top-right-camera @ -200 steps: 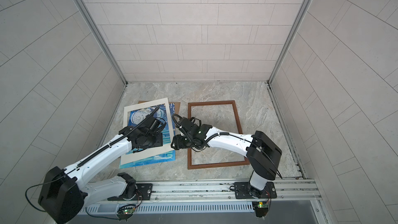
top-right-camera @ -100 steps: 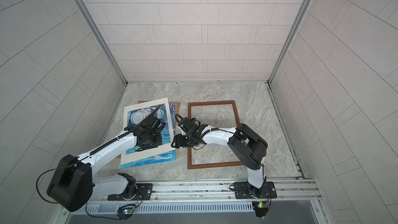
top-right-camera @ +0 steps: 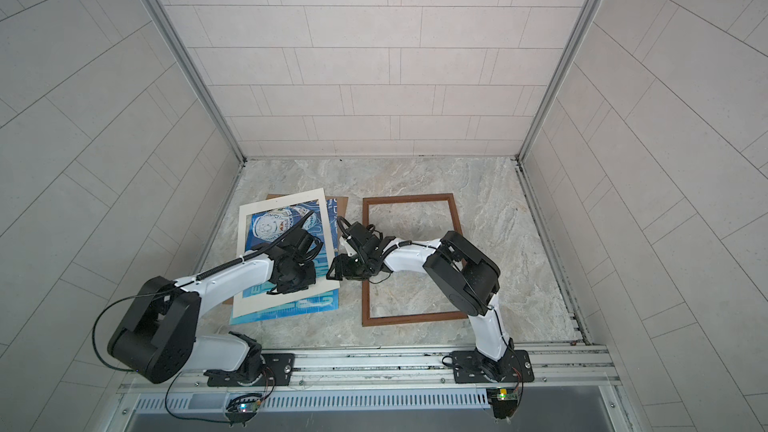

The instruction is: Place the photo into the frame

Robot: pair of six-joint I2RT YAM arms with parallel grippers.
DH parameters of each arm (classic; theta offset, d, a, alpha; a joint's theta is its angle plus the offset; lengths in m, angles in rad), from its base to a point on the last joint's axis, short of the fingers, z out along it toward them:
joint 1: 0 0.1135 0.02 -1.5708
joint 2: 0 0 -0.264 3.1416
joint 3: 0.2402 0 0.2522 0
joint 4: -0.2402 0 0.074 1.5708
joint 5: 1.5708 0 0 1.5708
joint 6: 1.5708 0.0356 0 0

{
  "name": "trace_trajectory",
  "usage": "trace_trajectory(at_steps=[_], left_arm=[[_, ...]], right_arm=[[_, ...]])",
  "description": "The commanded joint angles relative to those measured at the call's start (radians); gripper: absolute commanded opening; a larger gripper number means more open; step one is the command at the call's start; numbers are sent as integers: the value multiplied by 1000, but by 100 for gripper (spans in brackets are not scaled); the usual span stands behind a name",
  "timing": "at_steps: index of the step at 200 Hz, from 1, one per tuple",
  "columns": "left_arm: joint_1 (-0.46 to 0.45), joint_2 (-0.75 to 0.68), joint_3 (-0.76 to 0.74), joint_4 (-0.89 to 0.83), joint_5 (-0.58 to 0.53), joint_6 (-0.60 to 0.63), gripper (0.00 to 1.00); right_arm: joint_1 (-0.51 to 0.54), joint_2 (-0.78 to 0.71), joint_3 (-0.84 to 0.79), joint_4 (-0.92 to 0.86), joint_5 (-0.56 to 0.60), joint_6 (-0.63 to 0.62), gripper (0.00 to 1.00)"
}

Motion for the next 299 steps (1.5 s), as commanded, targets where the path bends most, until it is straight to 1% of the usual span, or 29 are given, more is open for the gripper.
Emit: trace_trajectory(at_steps=[1, 49, 69, 86, 118, 146, 187, 193, 204, 225, 244, 253, 269, 299], left_arm=[[7, 24, -37, 32, 11, -15, 7], [11, 46, -59, 61, 33, -15, 7], [13, 51, -68, 71, 39, -12, 7], [16, 50, -75, 73, 38, -13, 7], [22, 43, -79, 71, 37, -10, 7], [32, 38, -80, 73, 55, -7, 7], [41, 21, -82, 83, 79, -9, 7], [44, 16, -82, 83, 79, -9, 7], [46, 5, -84, 77, 69, -10, 7], [52, -13, -94, 83, 76, -10, 7], [56, -24, -91, 85, 87, -4, 7], [58, -30, -88, 85, 90, -1, 7], [63, -51, -80, 79, 91, 2, 7], [84, -130, -9, -2, 83, 16, 7]], right_arm=[[-4, -10, -10, 88, -31, 61, 56], [-7, -72, -41, 171, -49, 119, 49], [-7, -87, -58, 228, -64, 157, 44], [-6, -85, -61, 262, -80, 177, 43], [-3, -49, -47, 256, -89, 157, 41], [-4, -5, -15, 190, -94, 100, 41], [-4, 25, 18, 148, -88, 62, 40], [-4, 29, 21, 148, -87, 63, 38], [-4, 43, 33, 157, -97, 63, 31], [-3, 68, 48, 195, -122, 86, 12], [-4, 80, 57, 226, -135, 104, 5], [-4, 80, 59, 228, -138, 107, 0], [-4, 57, 56, 206, -127, 86, 0], [-20, -57, 60, 36, -81, -51, 0]])
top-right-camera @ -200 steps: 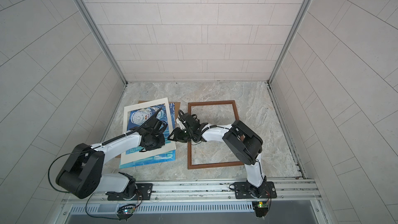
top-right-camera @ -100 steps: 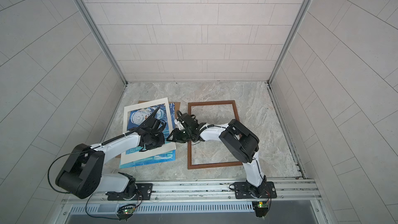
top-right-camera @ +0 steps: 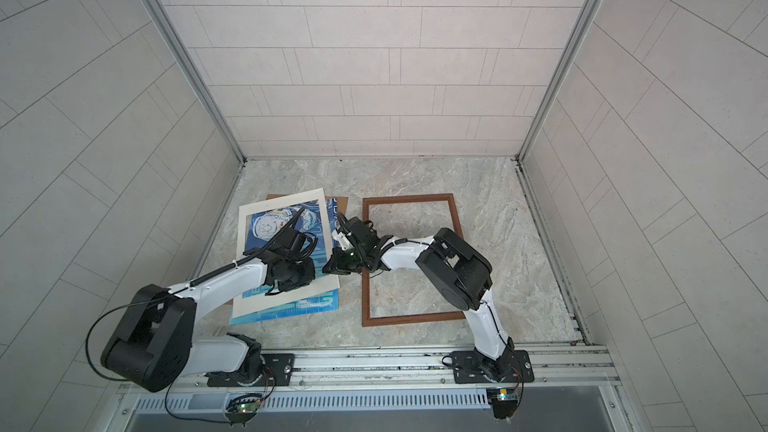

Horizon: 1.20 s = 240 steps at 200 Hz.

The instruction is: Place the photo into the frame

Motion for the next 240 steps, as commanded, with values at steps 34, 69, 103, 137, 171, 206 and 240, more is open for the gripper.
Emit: trace_trajectory(at_steps=[34, 69, 103, 137, 171, 206, 240], left_arm=[[19, -193, 170, -233, -11, 37, 10], [19, -249, 254, -285, 28, 66, 11], [16, -230, 303, -286, 140, 67, 11], [-26, -186, 277, -239, 243, 55, 15], [-118, -165, 143, -93, 331, -54, 18], [-219, -198, 47, -51, 301, -148, 20], [-239, -303, -15, -104, 274, -220, 34]], right_arm=[[-112, -327, -47, -251, -30, -175, 0], [-259, -589, -139, -537, -7, -306, 0], [-453, -807, -317, -649, 2, -368, 0], [-573, -987, -487, -671, 143, -355, 0], [-643, -1115, -674, -636, 213, -288, 0], [-650, -1108, -741, -566, 122, -284, 0], [-650, -969, -632, -582, 105, -356, 22]])
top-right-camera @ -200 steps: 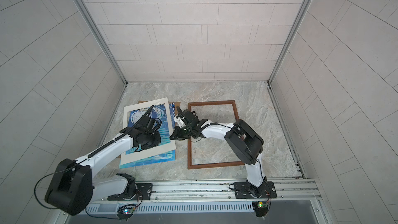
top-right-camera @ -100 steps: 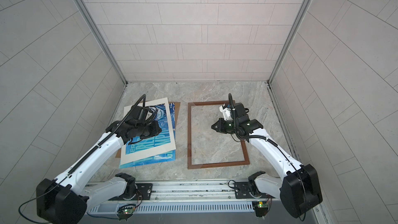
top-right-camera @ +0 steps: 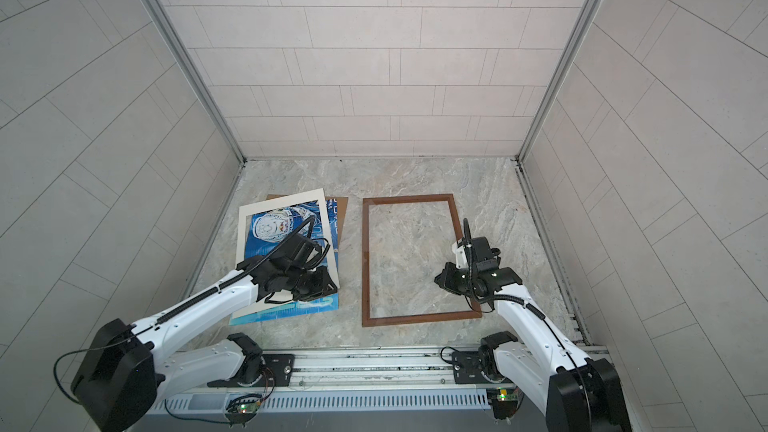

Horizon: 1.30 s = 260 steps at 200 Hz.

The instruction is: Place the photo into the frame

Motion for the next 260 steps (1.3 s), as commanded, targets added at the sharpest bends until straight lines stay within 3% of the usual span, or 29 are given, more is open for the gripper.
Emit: trace_trajectory(at_steps=[1, 17, 27, 60, 134, 222, 260], left_arm=[[-17, -88, -31, -23, -24, -83, 35], [-31, -155, -82, -47, -44, -144, 50], [-44, -190, -127, -33, -39, -178, 58], [-86, -238, -226, 11, -20, -254, 64], [-167, -278, -376, 204, -27, -409, 72], [-168, -120, -437, 456, -46, -435, 73], [-168, -121, -440, 493, -46, -437, 73]], right_arm=[[-4, 71, 83, 24, -17, -48, 23], [-2, 139, 136, 45, -2, -79, 39], [-3, 178, 155, 65, 5, -95, 44], [1, 333, 233, 108, -32, -136, 52], [107, 518, 325, 123, 4, -177, 54], [110, 571, 286, 143, 35, -190, 50], [115, 581, 262, 127, 52, -196, 46]])
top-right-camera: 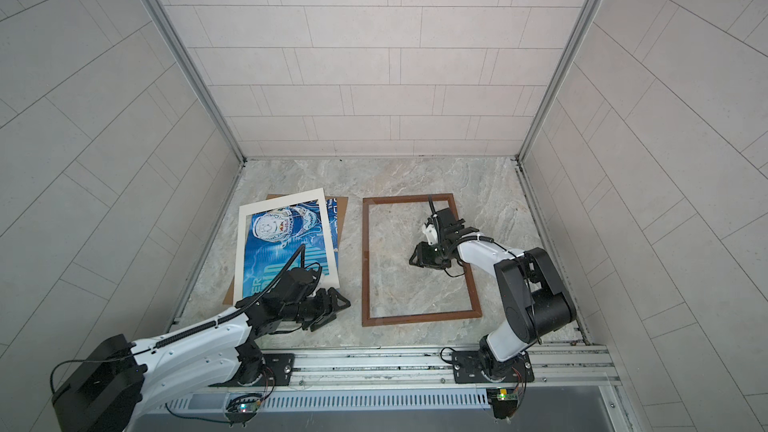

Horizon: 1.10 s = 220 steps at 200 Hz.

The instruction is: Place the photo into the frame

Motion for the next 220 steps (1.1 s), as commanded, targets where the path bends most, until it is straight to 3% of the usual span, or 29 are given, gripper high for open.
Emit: trace_trajectory(at_steps=[1, 88, 171, 220], left_arm=[[-4, 8, -40, -33, -37, -4, 73], [-4, -155, 27, -23, -69, 44, 72], [-4, -167, 61, 87, -53, 85, 70], [-4, -155, 61, 121, -173, 101, 63]], right_arm=[[7, 9, -24, -16, 29, -19, 46], [16, 19, -71, -20, 46, -20, 44], [27, 24, -86, -15, 44, -15, 43], [39, -5, -91, -26, 40, 1, 42]])
